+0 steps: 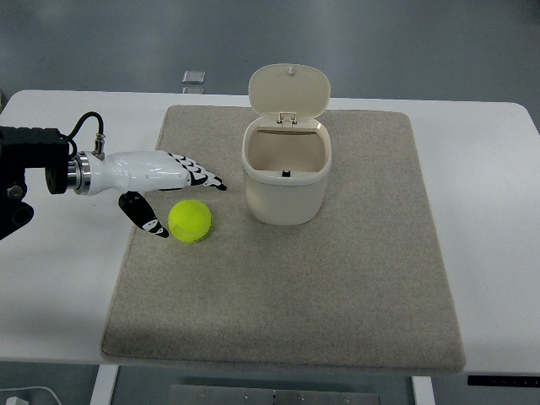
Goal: Put tennis ball into box with left hand
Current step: 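Close the left hand's fingers around the tennis ball, then lift the ball with the left hand and carry it over the bin opening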
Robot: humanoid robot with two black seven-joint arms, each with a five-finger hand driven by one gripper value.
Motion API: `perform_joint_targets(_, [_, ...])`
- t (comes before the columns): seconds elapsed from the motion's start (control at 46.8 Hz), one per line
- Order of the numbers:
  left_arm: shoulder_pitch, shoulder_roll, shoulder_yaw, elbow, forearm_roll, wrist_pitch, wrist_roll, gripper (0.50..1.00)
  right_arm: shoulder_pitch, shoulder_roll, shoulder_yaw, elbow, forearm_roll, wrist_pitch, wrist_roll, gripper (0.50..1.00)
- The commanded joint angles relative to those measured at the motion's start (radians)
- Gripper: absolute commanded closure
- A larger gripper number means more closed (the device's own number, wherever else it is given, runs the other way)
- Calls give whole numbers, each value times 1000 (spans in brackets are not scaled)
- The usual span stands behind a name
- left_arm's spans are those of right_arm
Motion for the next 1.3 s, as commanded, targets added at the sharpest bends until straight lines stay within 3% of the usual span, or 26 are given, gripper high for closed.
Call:
perform_joint_targets(0.0, [5,-10,3,5,32,3,0,542,-1,0,0,0,0,0,0,562])
perform_joint_targets(0.235, [5,-16,3,6,86,3,0,564,0,0,0,0,0,0,0,562])
perform_joint_targets(0.406, [8,-25,20,6,141,4,0,641,0,0,0,0,0,0,0,562])
perform_joint_targets(0.534, [9,-25,29,6,146,16,0,649,0,0,0,0,0,0,0,562])
perform_joint_targets(0.641, [19,-28,29,5,147,18,0,694,-1,0,0,0,0,0,0,562])
perform_joint_targets(0.876, [19,-27,28,5,152,29,2,861,0,0,0,0,0,0,0,562])
perform_joint_targets(1.047, [19,-22,28,5,152,85,2,1000,0,0,0,0,0,0,0,560])
perform_joint_targets(1.282, [6,39,26,-36,155,260,0,1000,-1,0,0,0,0,0,0,560])
